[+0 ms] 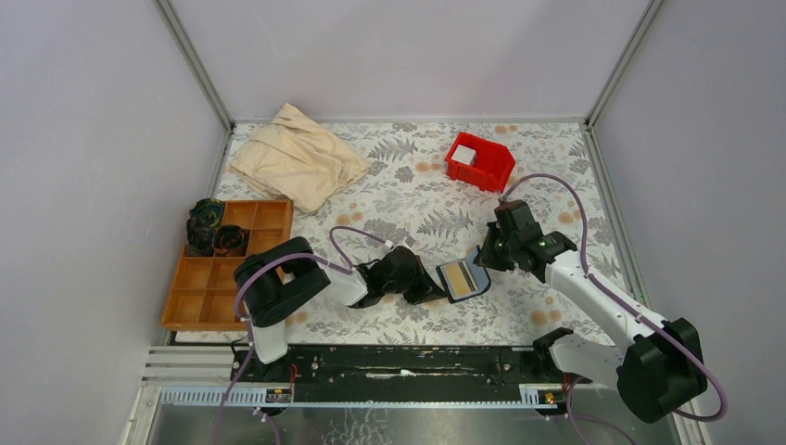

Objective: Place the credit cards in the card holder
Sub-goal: Close the card holder at the center of the board.

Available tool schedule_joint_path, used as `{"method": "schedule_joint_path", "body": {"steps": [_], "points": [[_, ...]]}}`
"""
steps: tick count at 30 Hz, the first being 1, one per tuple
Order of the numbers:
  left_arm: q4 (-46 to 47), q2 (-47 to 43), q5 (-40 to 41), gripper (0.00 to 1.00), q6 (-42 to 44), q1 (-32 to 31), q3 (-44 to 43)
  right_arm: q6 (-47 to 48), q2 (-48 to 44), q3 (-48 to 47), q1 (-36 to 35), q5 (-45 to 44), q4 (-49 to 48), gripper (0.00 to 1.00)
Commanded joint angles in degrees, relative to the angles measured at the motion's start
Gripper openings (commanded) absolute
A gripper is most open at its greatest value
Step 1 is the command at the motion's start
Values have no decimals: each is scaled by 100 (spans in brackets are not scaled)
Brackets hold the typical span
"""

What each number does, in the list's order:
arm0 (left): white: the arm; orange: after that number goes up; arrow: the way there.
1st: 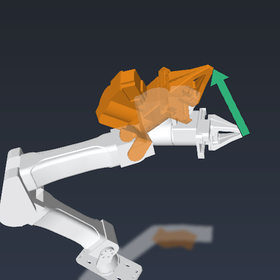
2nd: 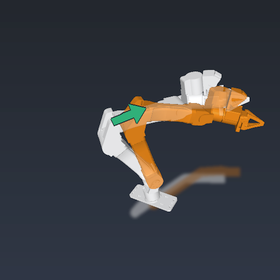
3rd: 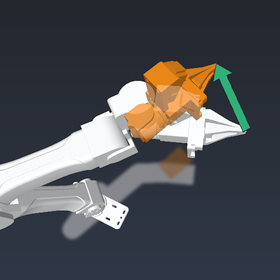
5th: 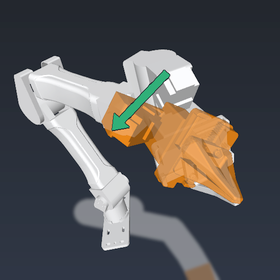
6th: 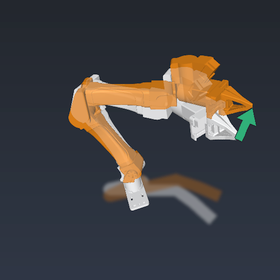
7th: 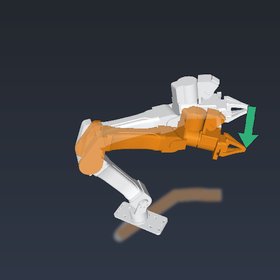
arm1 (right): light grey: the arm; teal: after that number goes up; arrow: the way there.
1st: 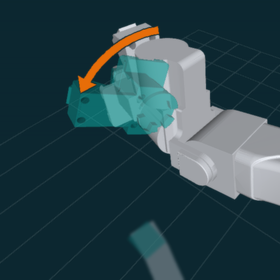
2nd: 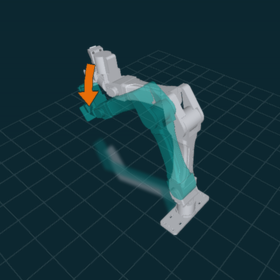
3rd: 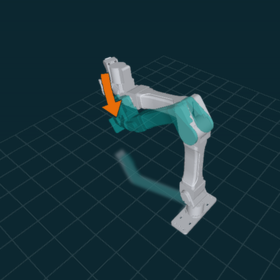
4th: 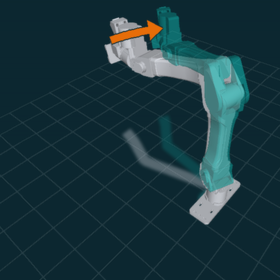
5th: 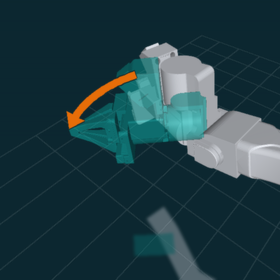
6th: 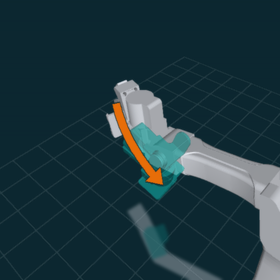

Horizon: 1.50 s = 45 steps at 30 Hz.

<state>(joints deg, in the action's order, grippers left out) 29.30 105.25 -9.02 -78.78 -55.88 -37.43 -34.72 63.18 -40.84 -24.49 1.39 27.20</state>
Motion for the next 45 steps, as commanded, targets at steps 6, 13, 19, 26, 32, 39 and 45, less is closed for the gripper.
{"method": "schedule_joint_path", "body": {"steps": [6, 13, 19, 26, 32, 39, 45], "points": [[-1405, 322, 709, 0, 337, -12, 265, -1, 367, -434, -647, 508, 304, 0], [-1373, 346, 739, 0, 320, -14, 234, 30, 728, -449, -895, 882, 241, 0], [-1340, 325, 744, 0, 302, -12, 313, -38, 1028, -484, -1108, 1098, 78, 1], [-1452, 189, 760, 0, 327, -11, 388, -125, 1298, -318, -1163, 1244, -245, 4], [-1685, -3, 811, 0, 364, -19, 494, -179, 1497, -143, -1241, 1342, -504, 11], [-2152, -349, 965, 0, 381, -10, 535, -220, 1548, 23, -1316, 1355, -675, 41], [-2640, -683, 1099, 0, 431, -10, 423, -175, 1516, -77, -1398, 1399, -729, 49]]}}
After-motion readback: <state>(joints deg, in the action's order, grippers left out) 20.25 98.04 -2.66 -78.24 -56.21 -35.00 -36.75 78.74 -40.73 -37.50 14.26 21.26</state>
